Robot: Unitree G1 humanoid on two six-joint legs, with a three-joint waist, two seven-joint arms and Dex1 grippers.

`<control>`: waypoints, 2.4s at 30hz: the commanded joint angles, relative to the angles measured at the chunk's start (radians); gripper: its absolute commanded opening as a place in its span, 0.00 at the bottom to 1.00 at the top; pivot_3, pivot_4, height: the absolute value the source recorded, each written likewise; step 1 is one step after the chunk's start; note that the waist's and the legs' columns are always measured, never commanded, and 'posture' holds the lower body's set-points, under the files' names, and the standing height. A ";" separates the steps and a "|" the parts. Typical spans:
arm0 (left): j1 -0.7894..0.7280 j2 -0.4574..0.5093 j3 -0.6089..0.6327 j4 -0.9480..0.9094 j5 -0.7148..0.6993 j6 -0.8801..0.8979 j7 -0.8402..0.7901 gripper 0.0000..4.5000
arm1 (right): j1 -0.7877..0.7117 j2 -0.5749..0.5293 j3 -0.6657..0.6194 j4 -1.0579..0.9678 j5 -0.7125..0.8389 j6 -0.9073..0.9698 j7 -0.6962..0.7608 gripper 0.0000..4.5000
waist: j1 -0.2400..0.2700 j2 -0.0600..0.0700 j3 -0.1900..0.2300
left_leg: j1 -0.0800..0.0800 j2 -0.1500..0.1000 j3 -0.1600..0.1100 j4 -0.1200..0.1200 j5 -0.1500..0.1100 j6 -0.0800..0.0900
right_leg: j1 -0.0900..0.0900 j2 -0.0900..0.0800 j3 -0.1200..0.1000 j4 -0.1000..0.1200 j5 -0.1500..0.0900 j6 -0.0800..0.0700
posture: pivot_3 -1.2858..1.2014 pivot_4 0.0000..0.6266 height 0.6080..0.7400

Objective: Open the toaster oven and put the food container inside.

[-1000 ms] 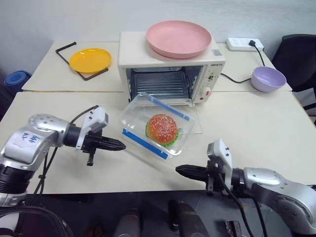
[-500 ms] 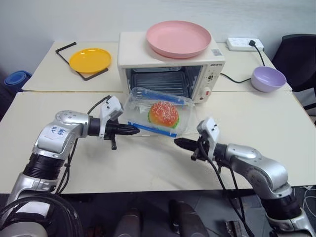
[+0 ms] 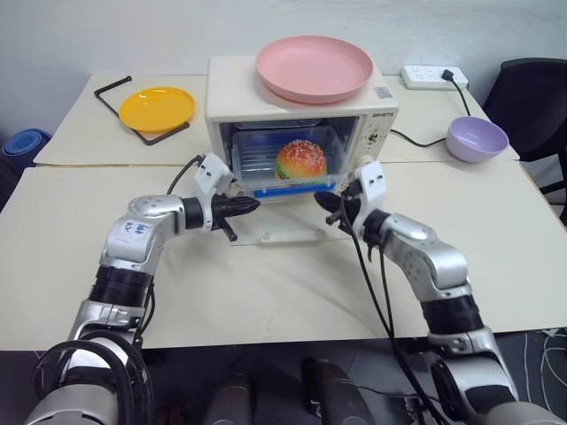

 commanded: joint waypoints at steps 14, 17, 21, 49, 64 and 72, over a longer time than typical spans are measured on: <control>0.093 0.091 0.141 -0.197 -0.112 0.086 -0.074 0.00 | 0.062 -0.052 -0.056 -0.135 0.030 0.025 0.119 0.01 | -0.014 0.000 0.000 | -0.005 0.002 0.000 -0.002 -0.003 -0.003 | -0.005 0.000 0.003 -0.001 0.000 0.000 | 0.52 0.24 1.00; 0.193 0.193 0.198 -0.294 -0.165 0.134 -0.130 0.00 | 0.171 -0.115 -0.056 -0.312 0.094 0.120 0.165 0.01 | -0.016 0.001 0.000 | -0.006 0.004 0.001 -0.003 -0.003 -0.003 | -0.008 0.001 0.004 -0.001 -0.001 -0.002 | 0.52 0.24 1.00; 0.307 0.348 0.334 -0.431 -0.297 0.229 -0.242 0.17 | 0.338 -0.196 -0.072 -0.518 0.161 0.210 0.199 0.00 | -0.012 0.001 0.000 | -0.005 0.004 0.000 -0.002 -0.003 -0.004 | -0.008 0.001 0.003 0.003 -0.002 -0.004 | 0.52 0.24 1.00; 0.497 0.625 0.530 -0.534 -0.372 0.201 -0.335 1.00 | 0.239 -0.197 -0.169 -0.351 0.188 0.172 0.239 0.00 | -0.012 0.002 0.001 | 0.004 0.004 0.000 -0.002 -0.003 -0.003 | 0.001 0.002 0.001 -0.001 -0.004 -0.007 | 0.52 0.24 1.00; 0.507 0.626 0.553 -0.469 -0.369 0.152 -0.326 1.00 | 0.115 -0.541 -0.362 -0.302 0.395 0.371 0.469 0.19 | -0.009 0.003 0.002 | 0.000 0.004 0.000 -0.003 -0.004 -0.002 | 0.000 0.001 0.000 -0.004 -0.004 -0.006 | 0.52 0.24 1.00; 0.513 0.664 0.587 -0.433 -0.355 0.125 -0.365 1.00 | 0.157 -0.708 -0.407 -0.270 0.399 0.365 0.588 0.79 | -0.015 0.004 0.002 | 0.003 0.005 0.002 -0.003 -0.005 -0.001 | 0.000 0.003 0.001 -0.004 -0.004 -0.006 | 0.52 0.24 1.00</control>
